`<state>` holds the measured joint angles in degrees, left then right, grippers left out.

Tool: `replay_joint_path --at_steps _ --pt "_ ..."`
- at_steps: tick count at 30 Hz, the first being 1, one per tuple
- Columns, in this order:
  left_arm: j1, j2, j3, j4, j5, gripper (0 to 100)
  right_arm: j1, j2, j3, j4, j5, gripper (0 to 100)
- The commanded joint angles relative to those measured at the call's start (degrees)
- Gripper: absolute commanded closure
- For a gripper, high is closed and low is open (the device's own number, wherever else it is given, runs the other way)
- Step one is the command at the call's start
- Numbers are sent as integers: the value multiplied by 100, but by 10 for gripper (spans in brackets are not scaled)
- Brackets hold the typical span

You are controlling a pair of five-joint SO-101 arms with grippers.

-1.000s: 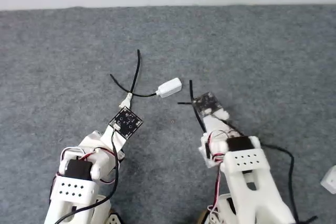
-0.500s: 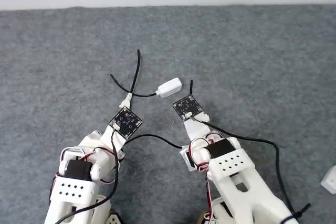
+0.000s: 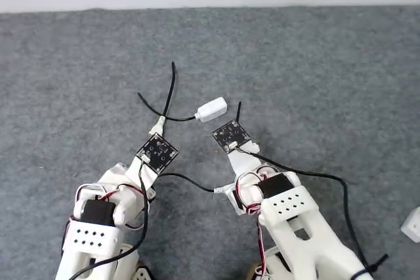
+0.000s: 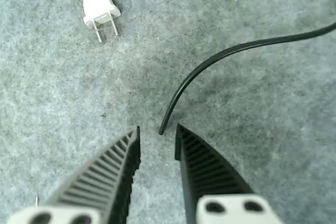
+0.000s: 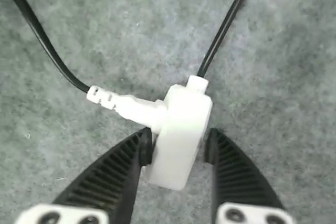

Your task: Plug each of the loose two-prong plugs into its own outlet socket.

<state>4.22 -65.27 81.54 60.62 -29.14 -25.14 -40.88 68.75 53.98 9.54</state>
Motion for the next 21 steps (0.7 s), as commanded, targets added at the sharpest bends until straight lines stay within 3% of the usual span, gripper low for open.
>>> replay_joint_path --at_steps 1,5,10,14,21 --pt "0 -62 -110 35 44 891 -22 40 -26 -13 97 812" --pt "0 -62 -110 35 44 891 -22 418 -202 -13 132 992" --pt "9 -62 -110 35 53 891 523 593 -519 242 220 988" --pt "0 -62 -110 18 62 891 1771 593 -1064 602 255 991" --pt "0 -62 -110 9 70 891 4690 593 -2022 901 527 991"
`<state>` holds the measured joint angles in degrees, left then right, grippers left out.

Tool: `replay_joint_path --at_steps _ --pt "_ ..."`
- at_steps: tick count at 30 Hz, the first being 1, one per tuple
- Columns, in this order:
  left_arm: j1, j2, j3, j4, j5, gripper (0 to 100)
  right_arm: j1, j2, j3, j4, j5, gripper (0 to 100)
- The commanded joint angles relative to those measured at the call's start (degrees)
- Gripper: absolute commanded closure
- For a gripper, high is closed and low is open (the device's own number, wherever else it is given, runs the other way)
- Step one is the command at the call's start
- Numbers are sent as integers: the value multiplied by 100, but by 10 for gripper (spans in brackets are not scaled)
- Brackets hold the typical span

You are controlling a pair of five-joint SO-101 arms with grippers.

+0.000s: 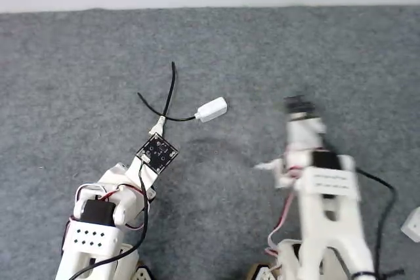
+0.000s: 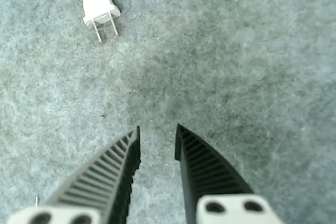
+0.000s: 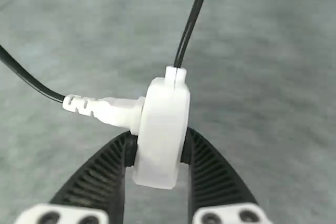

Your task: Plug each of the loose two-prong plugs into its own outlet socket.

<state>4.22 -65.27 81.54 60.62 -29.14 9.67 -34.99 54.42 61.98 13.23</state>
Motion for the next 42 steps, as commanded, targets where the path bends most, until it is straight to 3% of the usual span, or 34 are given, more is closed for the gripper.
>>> replay_joint_path --at_steps 1,8,13,18,25,30,34,42 --pt "0 -62 -110 9 70 891 1604 4 -659 84 185 991" --pt "18 -62 -110 9 70 891 4092 84 -730 -813 501 990" --pt "18 -53 -110 9 70 891 4848 277 -712 -1473 826 987" --pt "18 -62 -110 35 70 891 4840 1297 -853 -2018 870 974" --pt "18 -62 -110 26 105 890 4620 2062 -1433 -1692 862 759" --pt "-18 -62 -145 -79 677 799 4593 1604 -2163 -585 193 872" --pt "9 -35 -136 -123 712 705 4514 1033 -2611 426 -114 949" --pt "35 -18 -505 -668 1240 710 3143 -136 -1609 963 -448 989"
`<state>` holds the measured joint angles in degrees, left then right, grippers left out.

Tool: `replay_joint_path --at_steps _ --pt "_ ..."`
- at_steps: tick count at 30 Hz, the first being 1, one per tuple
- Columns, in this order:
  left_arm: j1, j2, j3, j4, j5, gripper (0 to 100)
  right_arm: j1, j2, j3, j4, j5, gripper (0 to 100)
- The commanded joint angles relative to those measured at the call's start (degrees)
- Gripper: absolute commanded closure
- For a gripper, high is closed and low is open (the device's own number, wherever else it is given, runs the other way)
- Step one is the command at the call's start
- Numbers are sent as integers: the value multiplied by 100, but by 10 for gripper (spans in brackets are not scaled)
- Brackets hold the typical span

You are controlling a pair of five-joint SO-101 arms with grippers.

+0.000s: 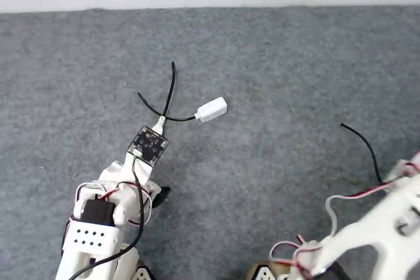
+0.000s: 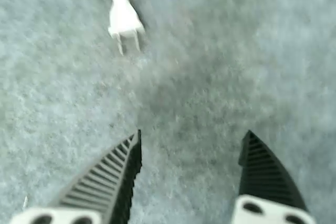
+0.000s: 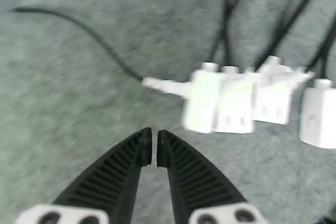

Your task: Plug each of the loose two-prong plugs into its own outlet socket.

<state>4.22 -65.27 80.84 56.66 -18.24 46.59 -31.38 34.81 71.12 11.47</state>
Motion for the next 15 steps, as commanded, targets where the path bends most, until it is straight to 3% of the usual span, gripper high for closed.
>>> replay_joint_path --at_steps 1,6,12,15 --pt "44 -18 -541 -352 149 710 -804 -629 571 40 -369 987" --pt "510 -9 -725 -659 -18 710 -1719 -1077 1662 -558 -607 987" --pt "985 70 -760 -1152 -211 710 -1798 -1156 2549 -1402 -571 987" --pt "976 756 -1138 -1371 -211 710 -1807 -1156 2664 -1508 -563 987"
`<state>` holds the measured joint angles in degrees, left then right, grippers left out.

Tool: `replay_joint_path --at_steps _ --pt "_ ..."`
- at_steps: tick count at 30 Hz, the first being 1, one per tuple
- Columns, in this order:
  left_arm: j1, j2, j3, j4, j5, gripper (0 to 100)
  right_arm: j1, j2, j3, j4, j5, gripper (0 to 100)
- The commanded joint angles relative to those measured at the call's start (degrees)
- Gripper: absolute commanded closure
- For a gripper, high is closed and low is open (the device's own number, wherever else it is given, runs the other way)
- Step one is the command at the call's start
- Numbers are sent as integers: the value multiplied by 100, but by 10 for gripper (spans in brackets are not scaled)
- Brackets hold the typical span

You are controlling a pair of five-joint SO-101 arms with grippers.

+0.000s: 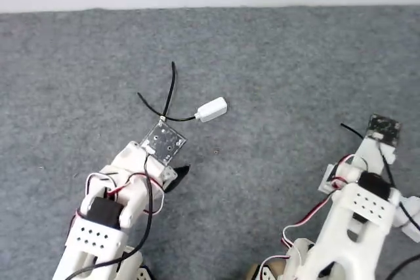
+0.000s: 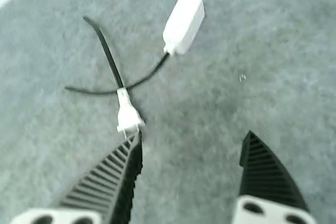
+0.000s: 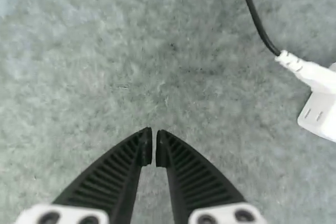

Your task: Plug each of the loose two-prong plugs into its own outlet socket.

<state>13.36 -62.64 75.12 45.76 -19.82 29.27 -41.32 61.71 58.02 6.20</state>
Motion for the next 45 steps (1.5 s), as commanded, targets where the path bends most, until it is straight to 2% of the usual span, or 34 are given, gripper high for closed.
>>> replay_joint_path --at_steps 1,9,15,20,27,34,37,42,45 --pt "62 879 -848 -273 -35 710 -75 -163 -9 -215 -26 987" --pt "97 4642 -3345 -114 -9 710 -277 -154 193 -576 70 987" --pt "387 6268 -4611 -105 -53 710 -277 -154 202 -620 88 987" --pt "607 6954 -5341 -114 -53 710 -303 -154 264 -637 316 987" --pt "448 8158 -6360 -105 -62 710 -312 -154 264 -637 360 987" --pt "448 8615 -6967 105 -114 711 -321 -154 264 -637 360 987" --pt "484 8800 -7020 141 -88 767 -321 -154 264 -637 360 987" --pt "615 8862 -7029 378 -88 962 -321 -154 264 -637 360 987" --pt "659 8826 -7020 624 -70 960 -330 -154 264 -637 360 987"
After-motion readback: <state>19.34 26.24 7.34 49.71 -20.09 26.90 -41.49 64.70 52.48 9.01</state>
